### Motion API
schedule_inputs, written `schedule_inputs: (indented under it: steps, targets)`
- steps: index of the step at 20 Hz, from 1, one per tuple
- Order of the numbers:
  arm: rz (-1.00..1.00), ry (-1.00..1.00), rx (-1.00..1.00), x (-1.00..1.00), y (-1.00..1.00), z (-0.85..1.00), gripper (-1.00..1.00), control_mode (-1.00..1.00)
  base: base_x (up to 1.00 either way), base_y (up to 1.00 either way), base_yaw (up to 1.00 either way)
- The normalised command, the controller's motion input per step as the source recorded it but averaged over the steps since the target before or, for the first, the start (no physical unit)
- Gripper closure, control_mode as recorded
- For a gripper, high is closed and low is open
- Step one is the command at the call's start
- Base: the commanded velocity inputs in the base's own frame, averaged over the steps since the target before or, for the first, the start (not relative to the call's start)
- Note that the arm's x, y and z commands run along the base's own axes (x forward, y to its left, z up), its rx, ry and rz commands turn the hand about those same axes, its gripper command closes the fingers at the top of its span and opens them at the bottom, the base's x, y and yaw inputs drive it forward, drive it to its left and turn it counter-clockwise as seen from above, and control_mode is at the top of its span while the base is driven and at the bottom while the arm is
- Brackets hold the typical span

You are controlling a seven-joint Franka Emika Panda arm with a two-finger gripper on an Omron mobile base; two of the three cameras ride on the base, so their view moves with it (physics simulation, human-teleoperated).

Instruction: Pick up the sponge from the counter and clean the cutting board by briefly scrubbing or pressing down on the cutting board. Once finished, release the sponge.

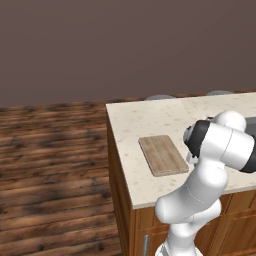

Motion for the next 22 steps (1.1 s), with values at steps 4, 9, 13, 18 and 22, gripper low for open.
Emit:
schedule_inputs:
  steps: [4, 9, 13, 18, 22]
  targets:
    - [0.00, 0.00, 0.00, 0.07, 0.00, 0.27, 1.00, -1.00, 0.00, 0.00, 0.00]
    - [0.00, -0.01, 0.00, -0.02, 0.00, 0.34, 1.00, -1.00, 0.00, 0.00, 0.00]
    - [0.00, -0.02, 0.00, -0.13, 0.08, 0.22, 1.00, -1.00, 0.00, 0.00, 0.00]
    - [0.00, -0.02, 0.00, -0.25, 0.34, 0.05, 1.00, -1.00, 0.00, 0.00, 0.00]
    - [0.00, -0.01, 0.00, -0.09, 0.49, 0.00, 1.00, -1.00, 0.00, 0.00, 0.00]
